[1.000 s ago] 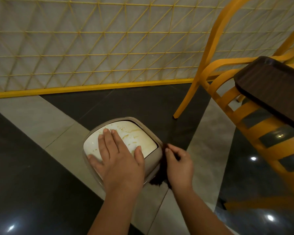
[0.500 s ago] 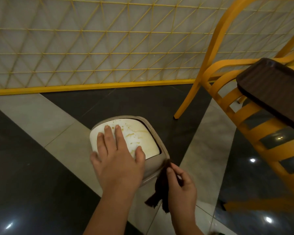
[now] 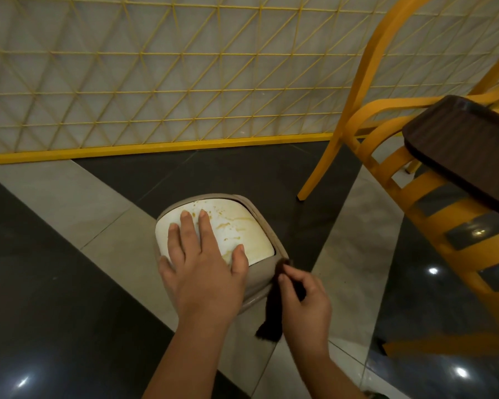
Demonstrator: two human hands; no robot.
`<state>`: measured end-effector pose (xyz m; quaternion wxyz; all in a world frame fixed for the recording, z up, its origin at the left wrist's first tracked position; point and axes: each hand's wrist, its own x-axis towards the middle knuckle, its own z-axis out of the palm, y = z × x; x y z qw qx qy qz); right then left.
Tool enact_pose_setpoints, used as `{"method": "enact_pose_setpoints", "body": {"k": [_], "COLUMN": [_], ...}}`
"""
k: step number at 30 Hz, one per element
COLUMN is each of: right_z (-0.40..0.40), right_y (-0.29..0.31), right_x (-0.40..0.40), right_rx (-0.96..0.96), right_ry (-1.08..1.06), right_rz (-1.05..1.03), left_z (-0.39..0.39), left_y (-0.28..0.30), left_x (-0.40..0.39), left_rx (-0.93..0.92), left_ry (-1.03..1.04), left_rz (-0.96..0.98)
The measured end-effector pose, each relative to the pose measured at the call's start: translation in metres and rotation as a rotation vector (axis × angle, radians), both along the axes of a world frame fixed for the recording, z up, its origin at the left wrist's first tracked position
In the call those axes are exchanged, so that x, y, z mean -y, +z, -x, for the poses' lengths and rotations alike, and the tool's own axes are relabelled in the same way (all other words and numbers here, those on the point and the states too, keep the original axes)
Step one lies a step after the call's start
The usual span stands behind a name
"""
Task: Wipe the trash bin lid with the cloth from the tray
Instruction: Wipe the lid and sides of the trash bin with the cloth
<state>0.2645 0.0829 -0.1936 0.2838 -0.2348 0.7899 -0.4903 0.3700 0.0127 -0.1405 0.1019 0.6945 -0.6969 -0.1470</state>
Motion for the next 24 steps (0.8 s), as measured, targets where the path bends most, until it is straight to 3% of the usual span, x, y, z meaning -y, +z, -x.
{"method": "enact_pose_setpoints", "body": {"k": [6, 11, 17, 24], "right_z": [-0.02, -0.082, -0.018, 0.013], "right_y": [0.015, 0.02, 0.023, 0.019], "right_x": [0.004, -0.012, 0.008, 0.024], "right_rx": [0.283, 0.507, 0.367, 0.438], "right_ry": [-0.262, -0.25, -0.283, -0.227], "right_rz": [0.01, -0.029, -0.035, -0.091], "left_z": [0.004, 0.002, 0.002, 0.0], "left_y": [0.001, 0.001, 0.0, 0.003], "left_x": [0.0, 0.0, 0.0, 0.002], "left_rx": [0.002, -0.005, -0.004, -0.005], "left_ry": [0.034, 0.031, 0.027, -0.019], "left_rz": [-0.013, -0.01, -0.003, 0.0]}}
